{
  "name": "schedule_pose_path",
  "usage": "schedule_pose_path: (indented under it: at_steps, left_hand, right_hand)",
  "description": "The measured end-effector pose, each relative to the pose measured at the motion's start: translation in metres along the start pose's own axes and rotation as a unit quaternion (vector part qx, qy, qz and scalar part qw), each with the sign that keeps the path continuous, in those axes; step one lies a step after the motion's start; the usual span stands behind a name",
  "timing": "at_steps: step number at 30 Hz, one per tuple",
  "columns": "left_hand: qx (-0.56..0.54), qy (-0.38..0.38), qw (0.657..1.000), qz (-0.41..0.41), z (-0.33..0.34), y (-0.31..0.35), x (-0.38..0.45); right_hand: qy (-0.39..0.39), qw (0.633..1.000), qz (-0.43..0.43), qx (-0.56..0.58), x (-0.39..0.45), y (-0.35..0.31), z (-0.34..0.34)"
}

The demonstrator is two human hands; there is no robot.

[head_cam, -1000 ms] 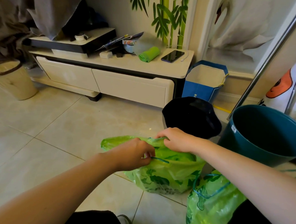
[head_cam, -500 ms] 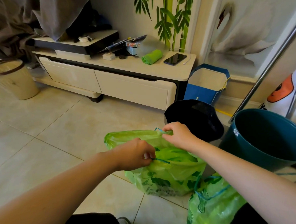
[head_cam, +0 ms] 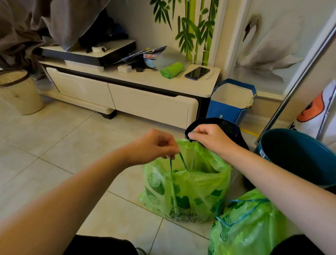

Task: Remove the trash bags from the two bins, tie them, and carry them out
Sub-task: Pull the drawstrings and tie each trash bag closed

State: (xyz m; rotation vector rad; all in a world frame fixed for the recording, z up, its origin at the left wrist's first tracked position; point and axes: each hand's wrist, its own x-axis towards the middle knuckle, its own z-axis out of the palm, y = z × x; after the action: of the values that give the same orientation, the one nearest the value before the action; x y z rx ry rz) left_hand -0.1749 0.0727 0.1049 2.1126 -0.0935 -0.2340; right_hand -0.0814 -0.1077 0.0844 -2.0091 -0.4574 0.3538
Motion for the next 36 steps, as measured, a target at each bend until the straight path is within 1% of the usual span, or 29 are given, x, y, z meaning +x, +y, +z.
schedule_pose_path:
  at_steps: [3, 6, 10, 12, 14, 16, 19, 22, 25, 29, 32, 36]
  left_hand:
    - [-0.078, 0.053, 0.996, 0.004, -0.007, 0.016, 0.005]
    - [-0.164, 0.118, 0.979, 0.023, -0.013, 0.039, 0.008]
    - [-0.219, 0.213, 0.946, 0.108, -0.013, 0.072, 0.006]
    - [-0.237, 0.25, 0.929, 0.134, -0.016, 0.082, 0.008]
    - [-0.257, 0.247, 0.925, 0.13, -0.016, 0.086, 0.011]
    - [-0.265, 0.231, 0.928, 0.119, -0.012, 0.086, 0.011]
    - [-0.262, 0.247, 0.924, 0.131, -0.006, 0.091, 0.014]
    - [-0.228, 0.258, 0.927, 0.149, -0.003, 0.096, 0.019]
    - [-0.153, 0.248, 0.943, 0.16, 0.002, 0.094, 0.021]
    - [-0.065, 0.249, 0.951, 0.173, 0.003, 0.09, 0.022]
    - [-0.046, 0.244, 0.953, 0.175, 0.003, 0.087, 0.021]
    - [-0.047, 0.235, 0.954, 0.183, 0.009, 0.088, 0.023]
  right_hand:
    - [0.029, 0.999, -0.043, 0.002, -0.007, -0.017, -0.012]
    - [0.054, 0.995, -0.084, 0.015, -0.01, -0.042, -0.024]
    - [0.104, 0.984, -0.132, 0.064, -0.021, -0.082, -0.043]
    - [0.13, 0.975, -0.164, 0.076, -0.027, -0.094, -0.052]
    - [0.146, 0.969, -0.183, 0.074, -0.03, -0.1, -0.059]
    - [0.151, 0.971, -0.179, 0.048, -0.032, -0.098, -0.063]
    - [0.168, 0.968, -0.177, 0.062, -0.037, -0.092, -0.068]
    - [0.14, 0.971, -0.174, 0.085, -0.041, -0.088, -0.068]
    - [0.111, 0.979, -0.151, 0.076, -0.041, -0.083, -0.062]
    - [0.067, 0.988, -0.125, 0.057, -0.041, -0.075, -0.054]
    - [0.045, 0.992, -0.106, 0.06, -0.04, -0.074, -0.053]
    - [0.049, 0.993, -0.095, 0.048, -0.04, -0.072, -0.052]
